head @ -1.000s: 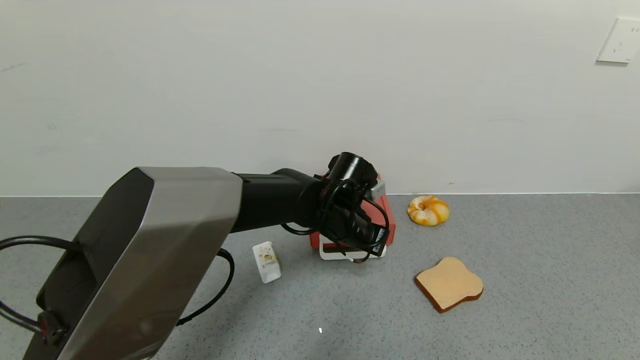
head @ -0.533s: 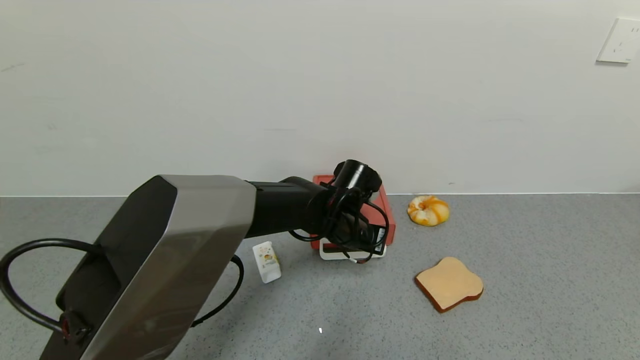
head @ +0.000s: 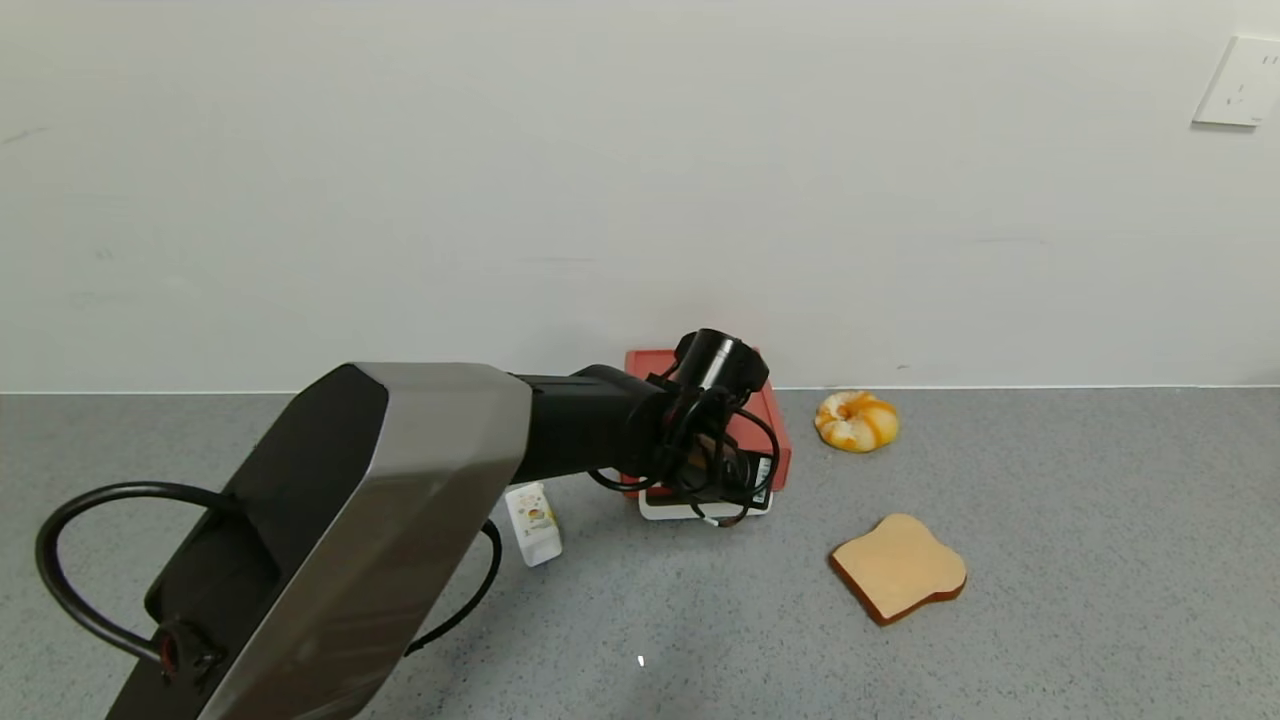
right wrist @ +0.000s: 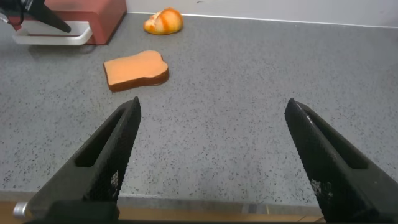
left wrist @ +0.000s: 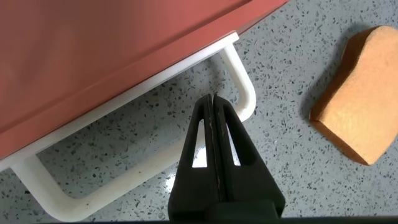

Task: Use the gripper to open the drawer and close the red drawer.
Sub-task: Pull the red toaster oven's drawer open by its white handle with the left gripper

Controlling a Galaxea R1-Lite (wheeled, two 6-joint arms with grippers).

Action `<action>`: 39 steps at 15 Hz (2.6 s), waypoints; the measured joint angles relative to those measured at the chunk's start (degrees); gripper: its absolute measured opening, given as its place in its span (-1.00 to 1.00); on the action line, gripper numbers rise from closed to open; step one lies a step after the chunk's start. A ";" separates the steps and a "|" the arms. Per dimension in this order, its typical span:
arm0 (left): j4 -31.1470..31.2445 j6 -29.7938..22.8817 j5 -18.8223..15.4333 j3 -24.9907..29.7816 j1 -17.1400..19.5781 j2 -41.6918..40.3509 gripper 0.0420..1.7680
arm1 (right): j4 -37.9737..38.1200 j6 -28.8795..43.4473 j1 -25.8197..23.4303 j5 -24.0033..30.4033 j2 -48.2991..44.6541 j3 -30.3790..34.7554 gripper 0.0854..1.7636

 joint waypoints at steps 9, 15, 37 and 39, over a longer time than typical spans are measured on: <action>0.05 0.07 0.01 -0.07 0.09 0.85 -0.92 | 0.00 0.00 0.00 0.00 0.00 0.00 0.92; 1.90 -0.56 -0.07 -0.02 0.02 1.05 -0.92 | 0.02 -0.06 0.00 0.00 0.00 0.00 0.92; 10.86 -8.55 -1.54 -0.11 -1.77 -0.11 -0.92 | 0.00 -0.09 0.00 0.00 0.00 0.00 0.92; 11.46 -9.81 -1.34 -0.07 -1.96 -0.28 -0.92 | 0.00 -0.06 0.00 0.00 0.00 0.00 0.92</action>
